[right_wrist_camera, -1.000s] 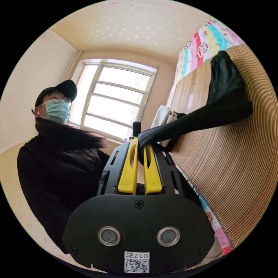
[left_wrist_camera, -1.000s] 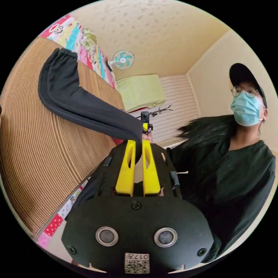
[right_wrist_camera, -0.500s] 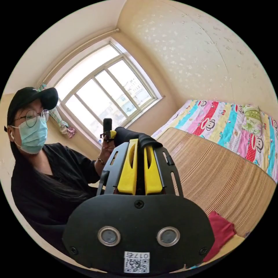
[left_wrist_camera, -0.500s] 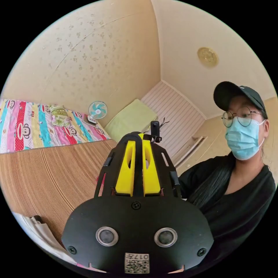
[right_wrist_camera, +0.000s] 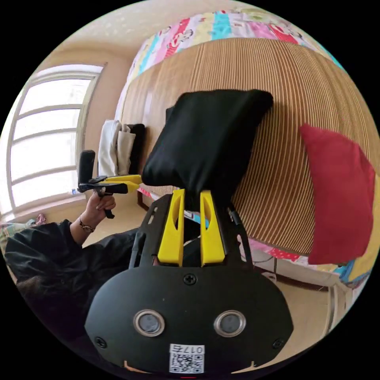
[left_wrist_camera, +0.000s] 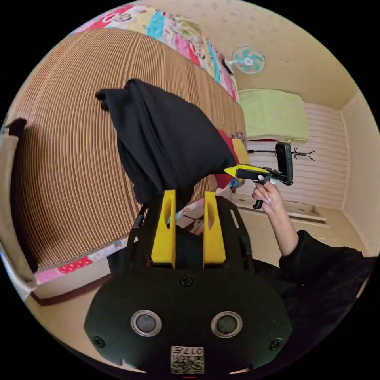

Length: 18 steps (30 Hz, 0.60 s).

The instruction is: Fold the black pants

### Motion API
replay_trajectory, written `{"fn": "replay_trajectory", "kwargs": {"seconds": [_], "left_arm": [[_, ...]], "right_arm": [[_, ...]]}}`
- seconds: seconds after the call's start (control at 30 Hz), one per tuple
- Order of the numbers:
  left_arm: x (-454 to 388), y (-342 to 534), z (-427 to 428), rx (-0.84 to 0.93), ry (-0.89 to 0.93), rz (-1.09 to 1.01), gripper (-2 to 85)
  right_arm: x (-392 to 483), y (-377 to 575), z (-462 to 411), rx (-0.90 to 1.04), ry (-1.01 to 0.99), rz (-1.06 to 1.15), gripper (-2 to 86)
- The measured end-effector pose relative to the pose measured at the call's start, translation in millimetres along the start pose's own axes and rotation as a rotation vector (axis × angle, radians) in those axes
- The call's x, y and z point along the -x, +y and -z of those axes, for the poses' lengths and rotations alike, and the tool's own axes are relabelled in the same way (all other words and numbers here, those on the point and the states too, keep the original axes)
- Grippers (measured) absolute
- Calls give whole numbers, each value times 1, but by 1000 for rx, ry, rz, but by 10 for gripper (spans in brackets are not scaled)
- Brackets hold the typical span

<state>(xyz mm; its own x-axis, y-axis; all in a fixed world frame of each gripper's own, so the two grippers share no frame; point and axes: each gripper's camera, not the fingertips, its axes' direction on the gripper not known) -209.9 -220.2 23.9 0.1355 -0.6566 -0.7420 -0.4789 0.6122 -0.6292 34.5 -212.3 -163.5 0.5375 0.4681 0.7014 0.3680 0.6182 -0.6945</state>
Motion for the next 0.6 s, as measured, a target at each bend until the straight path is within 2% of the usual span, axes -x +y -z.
{"fn": "replay_trajectory", "kwargs": {"seconds": [0.1,0.17,0.23,0.3,0.4,0.47,0.5,0.53,0.6], "left_arm": [[38,16,-17,26,136,112,110],[47,11,-5,-54,144,135,128],[46,-12,12,-162,109,81,142],[46,-40,13,-186,101,41,151],[48,-89,-12,-91,52,-17,149],[47,-103,-41,27,31,-35,143],[44,-101,-52,41,45,-42,149],[42,-92,-54,3,36,-34,147],[49,-74,-63,10,68,24,137]], "right_arm": [[-53,31,-38,100,-185,-163,79],[-70,33,-17,-31,-285,-194,92],[-76,19,7,-160,-317,-190,118],[-83,-5,23,-258,-326,-197,157],[-96,-58,13,-251,-408,-200,208],[-91,-87,-24,-71,-428,-185,204],[-86,-86,-30,-60,-394,-182,197],[-75,-76,-28,-134,-318,-183,183],[-68,-58,-33,-162,-344,-216,157]]}}
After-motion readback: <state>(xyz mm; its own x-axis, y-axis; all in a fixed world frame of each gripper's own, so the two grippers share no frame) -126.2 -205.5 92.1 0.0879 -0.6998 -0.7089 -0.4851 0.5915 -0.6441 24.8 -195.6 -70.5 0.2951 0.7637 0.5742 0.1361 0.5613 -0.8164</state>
